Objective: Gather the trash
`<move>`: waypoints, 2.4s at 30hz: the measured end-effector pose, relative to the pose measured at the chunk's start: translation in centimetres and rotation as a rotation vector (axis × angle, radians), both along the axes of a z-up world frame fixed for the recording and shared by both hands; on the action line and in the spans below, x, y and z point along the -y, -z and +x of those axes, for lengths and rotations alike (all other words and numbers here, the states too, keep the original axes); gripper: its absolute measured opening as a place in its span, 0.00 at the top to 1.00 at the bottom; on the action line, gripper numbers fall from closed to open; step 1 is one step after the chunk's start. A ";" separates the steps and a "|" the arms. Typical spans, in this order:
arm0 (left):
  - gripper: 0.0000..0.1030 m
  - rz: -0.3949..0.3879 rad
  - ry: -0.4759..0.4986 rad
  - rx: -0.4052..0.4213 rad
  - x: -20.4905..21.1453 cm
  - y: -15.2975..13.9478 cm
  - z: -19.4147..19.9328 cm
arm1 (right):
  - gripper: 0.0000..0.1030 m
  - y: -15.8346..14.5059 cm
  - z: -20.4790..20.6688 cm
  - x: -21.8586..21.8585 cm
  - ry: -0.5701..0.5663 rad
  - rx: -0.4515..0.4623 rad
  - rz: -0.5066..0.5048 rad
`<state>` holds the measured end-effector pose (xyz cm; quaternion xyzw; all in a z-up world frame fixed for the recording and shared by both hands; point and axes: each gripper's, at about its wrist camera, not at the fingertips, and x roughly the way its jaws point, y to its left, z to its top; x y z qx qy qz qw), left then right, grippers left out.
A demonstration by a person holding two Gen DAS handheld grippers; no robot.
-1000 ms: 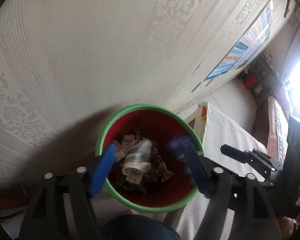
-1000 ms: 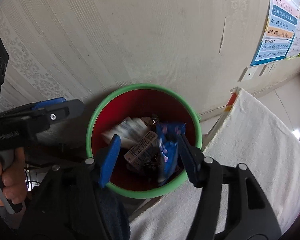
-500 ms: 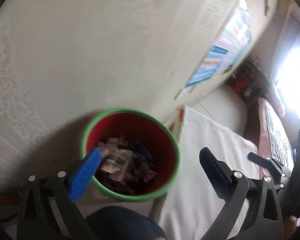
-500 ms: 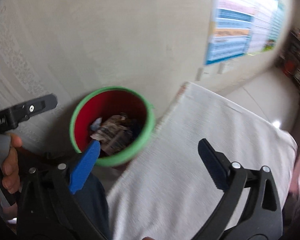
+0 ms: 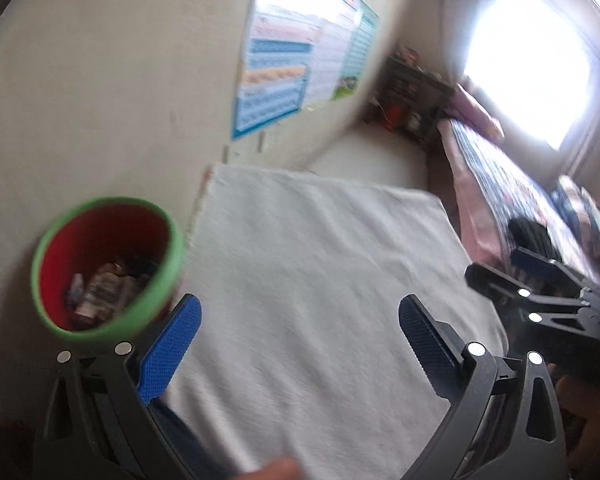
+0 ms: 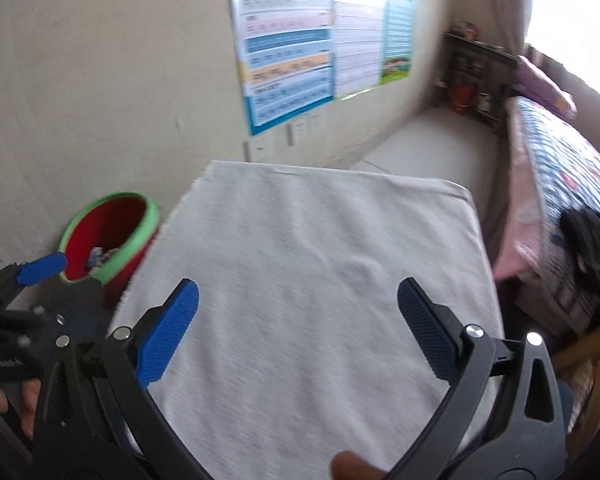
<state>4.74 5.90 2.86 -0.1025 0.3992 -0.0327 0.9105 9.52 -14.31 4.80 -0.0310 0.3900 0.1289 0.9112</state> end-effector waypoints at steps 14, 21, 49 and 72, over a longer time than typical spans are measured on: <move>0.08 0.078 0.012 0.011 4.3 3.5 -2.1 | 0.05 3.6 -4.8 6.6 0.174 0.039 0.001; 0.08 0.093 0.010 0.044 4.5 3.3 -3.0 | 0.05 3.8 -6.2 5.9 0.144 0.058 -0.008; 0.08 0.110 -0.005 0.080 4.2 2.5 -3.9 | 0.05 4.0 -6.5 6.3 0.170 0.072 0.004; 0.08 0.110 0.004 0.066 4.3 2.8 -3.8 | 0.05 3.4 -7.0 5.3 0.149 0.092 -0.023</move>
